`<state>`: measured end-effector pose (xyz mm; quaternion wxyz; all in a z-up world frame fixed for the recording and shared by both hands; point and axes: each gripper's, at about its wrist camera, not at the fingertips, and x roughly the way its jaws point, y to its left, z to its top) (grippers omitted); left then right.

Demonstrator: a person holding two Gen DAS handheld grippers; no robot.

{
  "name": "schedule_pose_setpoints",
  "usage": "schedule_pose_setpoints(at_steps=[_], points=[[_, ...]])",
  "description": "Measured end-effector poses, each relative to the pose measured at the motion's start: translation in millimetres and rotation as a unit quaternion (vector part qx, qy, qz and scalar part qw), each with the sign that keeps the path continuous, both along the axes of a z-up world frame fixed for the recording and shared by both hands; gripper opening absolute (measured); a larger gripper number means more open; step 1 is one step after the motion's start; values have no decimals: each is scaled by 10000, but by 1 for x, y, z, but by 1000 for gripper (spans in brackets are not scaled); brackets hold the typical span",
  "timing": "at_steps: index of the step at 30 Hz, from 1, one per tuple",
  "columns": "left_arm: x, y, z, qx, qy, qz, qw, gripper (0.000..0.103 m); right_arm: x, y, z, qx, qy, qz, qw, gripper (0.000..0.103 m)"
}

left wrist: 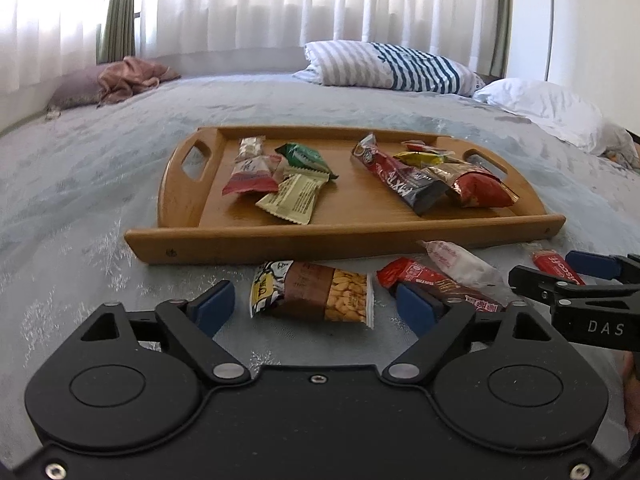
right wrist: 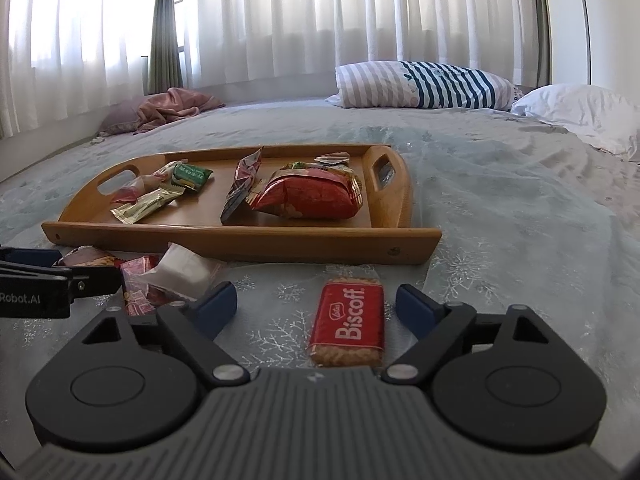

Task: Organize snacks
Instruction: 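Grasp the peanut chocolate bar with the left gripper while the right gripper grasps the red Biscoff pack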

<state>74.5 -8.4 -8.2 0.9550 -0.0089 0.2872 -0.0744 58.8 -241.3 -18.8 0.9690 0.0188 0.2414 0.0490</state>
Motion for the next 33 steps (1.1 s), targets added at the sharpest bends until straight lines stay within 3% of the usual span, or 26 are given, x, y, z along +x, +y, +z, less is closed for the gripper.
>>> schedule_pose_setpoints(at_steps=[5, 13, 27, 33], points=[[0, 3, -2, -68, 29, 2, 10000, 74, 0, -1, 0, 3, -14, -37, 10000, 88], [0, 2, -2, -49, 12, -21, 10000, 70, -2, -2, -1, -2, -58, -115, 9999, 71], [-3, 3, 1, -26, -4, -5, 10000, 62, -3, -2, -1, 15, -95, -144, 9999, 62], [-4, 3, 1, -28, -4, -8, 10000, 61, -3, -2, -2, -2, -115, -173, 9998, 52]])
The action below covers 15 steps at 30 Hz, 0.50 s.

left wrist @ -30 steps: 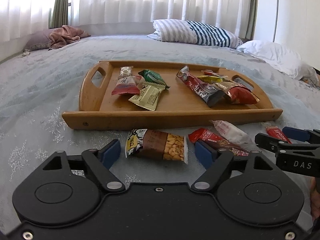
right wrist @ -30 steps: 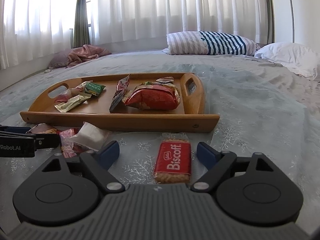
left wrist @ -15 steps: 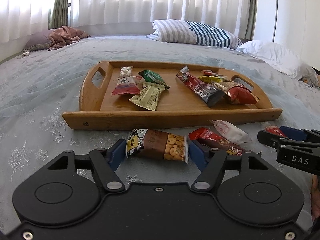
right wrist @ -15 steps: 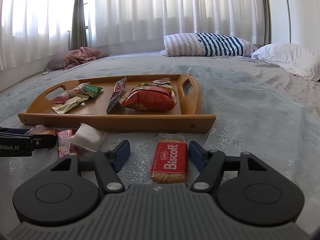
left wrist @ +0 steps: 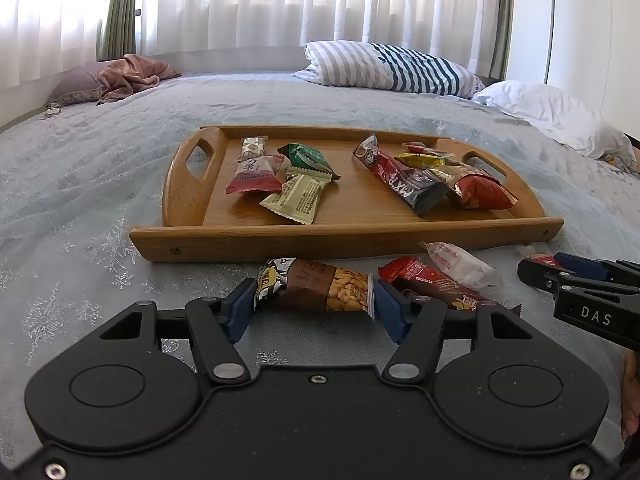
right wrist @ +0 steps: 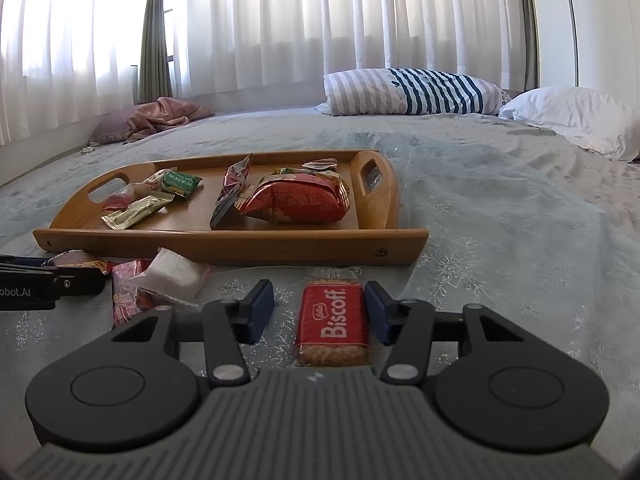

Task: Organize snacks
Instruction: 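Grasp the peanut chocolate bar with the left gripper while the right gripper grasps the red Biscoff pack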

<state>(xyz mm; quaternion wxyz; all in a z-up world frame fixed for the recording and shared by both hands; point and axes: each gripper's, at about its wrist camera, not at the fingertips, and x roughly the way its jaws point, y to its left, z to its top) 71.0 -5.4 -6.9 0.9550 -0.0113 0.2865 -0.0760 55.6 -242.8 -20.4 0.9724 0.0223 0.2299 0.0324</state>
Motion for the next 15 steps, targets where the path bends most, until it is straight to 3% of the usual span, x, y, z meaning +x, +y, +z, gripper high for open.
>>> schedule_pose_setpoints(at_steps=[5, 7, 15], points=[[-2, 0, 2, 6, -32, 21, 10000, 58, -1, -1, 0, 23, -19, -45, 10000, 44], [-4, 0, 2, 35, -47, 61, 10000, 51, -1, -2, 0, 59, -26, -81, 9999, 41], [-7, 1, 6, 40, -89, 131, 9999, 50, -1, -4, -1, 125, -48, -132, 9998, 38]])
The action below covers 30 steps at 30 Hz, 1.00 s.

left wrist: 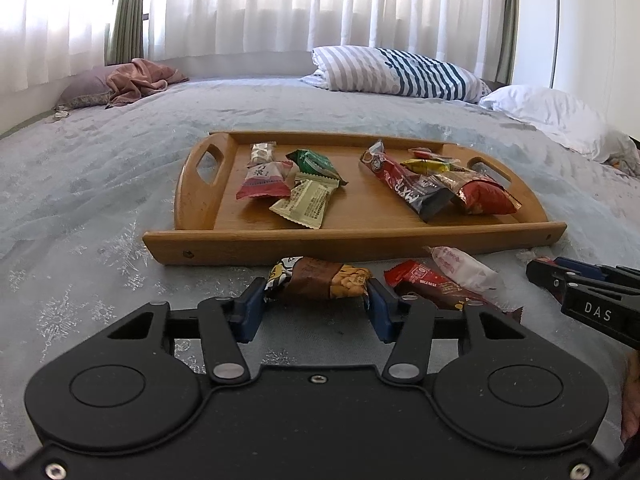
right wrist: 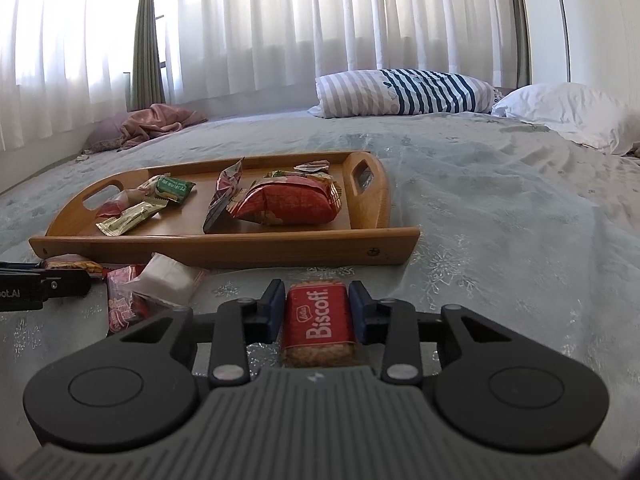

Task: Organize snacks
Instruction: 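Grasp the peanut chocolate bar with the left gripper while the right gripper grasps the red Biscoff pack, then lift the peanut bar and Biscoff pack and carry both over the tray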

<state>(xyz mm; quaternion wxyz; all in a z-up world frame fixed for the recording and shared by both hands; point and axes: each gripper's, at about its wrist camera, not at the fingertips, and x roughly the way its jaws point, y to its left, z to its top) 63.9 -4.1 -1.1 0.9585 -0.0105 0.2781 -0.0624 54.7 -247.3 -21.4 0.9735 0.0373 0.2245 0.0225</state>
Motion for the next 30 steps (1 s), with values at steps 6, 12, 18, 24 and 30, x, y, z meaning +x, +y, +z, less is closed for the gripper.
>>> schedule_pose_setpoints(at_steps=[6, 12, 18, 24, 30], points=[[-3, 1, 5, -13, -91, 32, 10000, 49, -2, -1, 0, 68, -44, -42, 10000, 37], [-6, 3, 8, -4, -152, 55, 9999, 46, -3, -4, 3, 150, -78, -62, 9998, 37], [-11, 2, 10, 128, -212, 28, 9997, 23, -9, 0, 7, 14, -205, -49, 9998, 38], [-13, 5, 12, -13, -169, 14, 9999, 52, -8, 4, 8, -125, -196, -34, 9997, 39], [-15, 3, 16, 45, -359, 2, 9993, 67, -6, 0, 7, 3, -126, -75, 9999, 39]])
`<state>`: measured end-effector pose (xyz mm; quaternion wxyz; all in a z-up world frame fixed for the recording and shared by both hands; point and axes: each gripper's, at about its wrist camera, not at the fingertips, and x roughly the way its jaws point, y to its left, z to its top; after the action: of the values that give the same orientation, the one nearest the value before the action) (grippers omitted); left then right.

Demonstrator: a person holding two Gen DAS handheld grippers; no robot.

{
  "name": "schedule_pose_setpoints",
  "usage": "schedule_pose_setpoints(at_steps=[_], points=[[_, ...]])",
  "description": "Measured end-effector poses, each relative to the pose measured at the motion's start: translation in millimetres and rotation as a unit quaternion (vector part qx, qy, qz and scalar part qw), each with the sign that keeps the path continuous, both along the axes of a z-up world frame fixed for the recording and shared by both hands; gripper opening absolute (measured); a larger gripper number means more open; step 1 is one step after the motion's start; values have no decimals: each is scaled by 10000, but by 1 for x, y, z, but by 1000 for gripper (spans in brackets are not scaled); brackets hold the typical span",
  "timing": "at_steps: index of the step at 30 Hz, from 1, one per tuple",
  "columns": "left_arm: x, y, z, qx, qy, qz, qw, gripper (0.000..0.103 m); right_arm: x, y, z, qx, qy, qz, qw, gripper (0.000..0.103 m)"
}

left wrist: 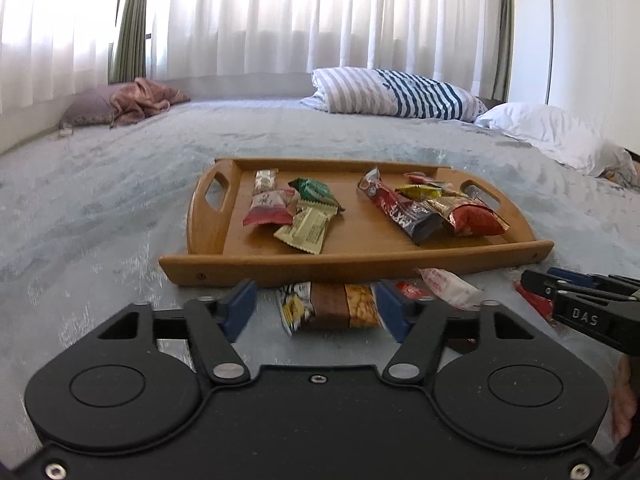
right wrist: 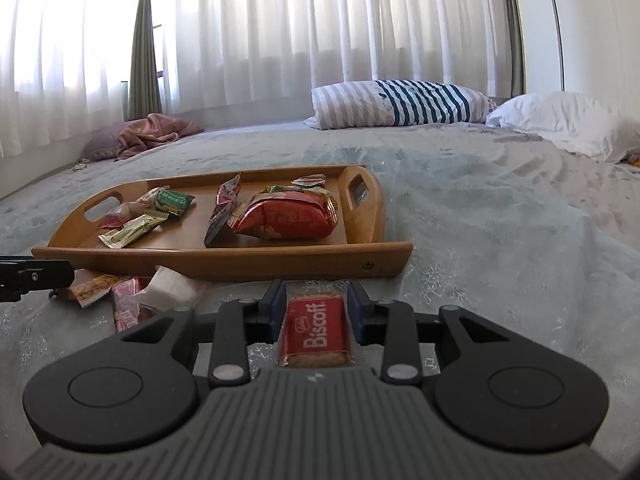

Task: Organize snacks
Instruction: 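Lift the peanut bar and Biscoff pack and carry both over the tray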

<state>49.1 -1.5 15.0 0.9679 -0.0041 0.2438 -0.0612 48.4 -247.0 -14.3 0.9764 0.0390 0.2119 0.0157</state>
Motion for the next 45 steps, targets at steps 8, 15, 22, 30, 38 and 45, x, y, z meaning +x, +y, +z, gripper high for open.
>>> schedule_pose_setpoints(at_steps=[8, 15, 22, 30, 38, 45], points=[[25, -10, -13, -29, 259, -84, 9996, 71, 1, 2, -2, -72, 47, 24, 10000, 39], [40, -4, -20, -311, 544, -44, 9980, 60, 3, 2, -3, -98, 90, 54, 9999, 40], [31, 5, -15, -290, 325, 165, 9989, 24, 6, 8, -5, -272, 155, 86, 9995, 45], [26, -6, -17, -58, 359, -36, 9993, 54, 5, 11, -6, -338, 152, 59, 9993, 50], [33, -20, -23, 143, 462, -54, 9988, 65, 5, 10, -6, -343, 151, 49, 9993, 56], [30, -22, -24, 279, 447, -102, 9986, 55, 4, 10, -6, -360, 148, 58, 9992, 58]])
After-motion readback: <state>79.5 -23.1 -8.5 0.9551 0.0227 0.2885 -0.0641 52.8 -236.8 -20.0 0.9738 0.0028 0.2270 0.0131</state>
